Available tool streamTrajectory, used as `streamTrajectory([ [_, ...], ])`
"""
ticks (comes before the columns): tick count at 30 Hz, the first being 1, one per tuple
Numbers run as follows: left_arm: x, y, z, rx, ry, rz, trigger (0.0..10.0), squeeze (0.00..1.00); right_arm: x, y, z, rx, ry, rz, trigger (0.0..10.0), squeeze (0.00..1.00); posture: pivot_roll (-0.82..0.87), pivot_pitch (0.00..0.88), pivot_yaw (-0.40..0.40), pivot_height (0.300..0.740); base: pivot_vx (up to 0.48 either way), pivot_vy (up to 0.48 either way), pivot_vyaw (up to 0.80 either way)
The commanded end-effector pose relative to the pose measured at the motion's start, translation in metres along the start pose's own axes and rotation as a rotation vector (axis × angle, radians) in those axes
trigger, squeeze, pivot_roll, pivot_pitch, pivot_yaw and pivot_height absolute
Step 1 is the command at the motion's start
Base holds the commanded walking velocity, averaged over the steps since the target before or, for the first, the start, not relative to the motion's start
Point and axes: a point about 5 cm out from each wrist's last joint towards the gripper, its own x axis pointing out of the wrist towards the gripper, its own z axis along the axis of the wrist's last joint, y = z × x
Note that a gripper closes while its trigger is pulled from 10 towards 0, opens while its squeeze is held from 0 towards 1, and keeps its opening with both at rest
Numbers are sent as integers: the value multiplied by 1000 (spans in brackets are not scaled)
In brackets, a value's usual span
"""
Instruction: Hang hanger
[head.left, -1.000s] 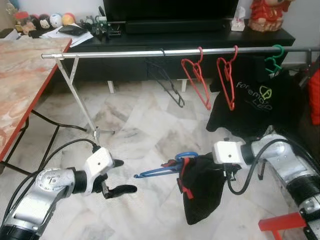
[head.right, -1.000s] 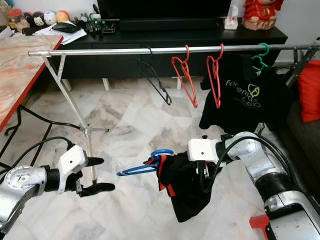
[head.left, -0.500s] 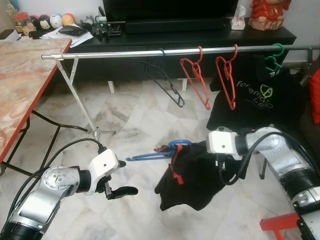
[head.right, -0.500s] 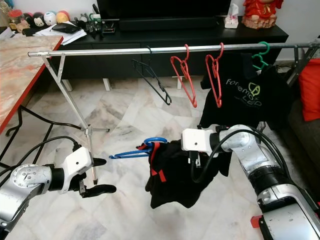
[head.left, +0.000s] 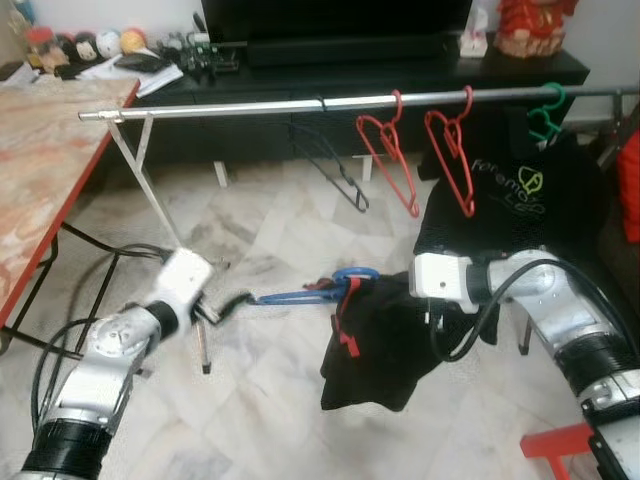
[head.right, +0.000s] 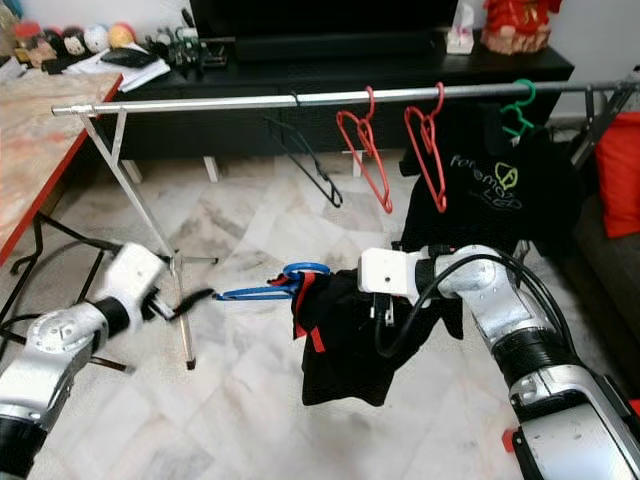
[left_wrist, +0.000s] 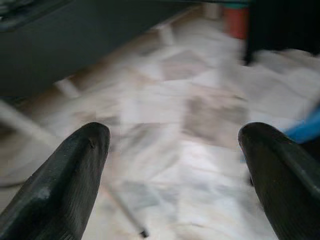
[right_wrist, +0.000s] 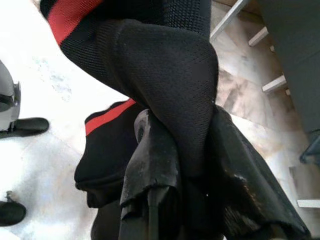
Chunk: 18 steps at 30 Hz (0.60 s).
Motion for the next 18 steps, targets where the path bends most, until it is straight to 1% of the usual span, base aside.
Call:
streamTrajectory([
  [1,-9,6,-20,-8,129,87,10000,0,-2,-8,0,1,10,-67,10000,0,-61,87,55,740,0,0,0],
  [2,-9,6,-20,-8,129,87,10000,0,-2,-8,0,1,10,-67,10000,0,-61,87,55,740,0,0,0],
  [4,-17,5,-37,0,249,90,10000,0,-3,-12,0,2,20,-114,10000,0,-61,87,55,740,0,0,0],
  [5,-21,4,-48,1,327,91,10000,0,-3,-15,1,1,23,-136,10000,0,-61,87,55,740,0,0,0],
  [6,-24,4,-55,1,375,94,10000,0,-3,-17,2,0,24,-148,10000,0,-61,87,55,740,0,0,0],
  [7,-24,4,-55,1,375,94,10000,0,-3,-17,2,0,24,-148,10000,0,-61,87,55,740,0,0,0],
  [9,-29,-6,-74,-23,476,37,10000,0,-2,-21,4,-9,27,-169,10000,0,-54,84,54,740,0,0,0],
  [10,-30,-13,-80,-38,503,-4,10000,0,-1,-23,5,-9,28,-180,10000,0,-54,84,54,740,0,0,0],
  [11,-30,-13,-80,-38,503,-4,10000,0,-1,-23,5,-9,28,-180,10000,0,-54,84,54,740,0,0,0],
  [12,-30,-20,-85,-56,527,-46,10000,0,-1,-24,6,-12,30,-190,10000,0,-54,84,54,740,0,0,0],
  [13,-31,-32,-93,-78,563,-129,10000,0,0,-26,8,-12,27,-210,10000,0,-55,83,55,740,0,0,0],
  [14,-31,-39,-96,-99,576,-167,10000,0,0,-27,9,-15,19,-216,10000,0,-55,83,55,740,0,0,0],
  [15,-31,-39,-96,-99,576,-167,10000,0,0,-27,9,-15,19,-216,10000,0,-55,83,55,740,0,0,0],
  [16,-31,-45,-97,-125,577,-205,10000,0,2,-28,11,-15,8,-218,10000,0,-58,85,56,740,0,0,0],
  [18,-28,-54,-95,-190,539,-266,10000,0,4,-28,16,-14,-21,-222,10000,0,-60,87,59,740,0,0,0],
])
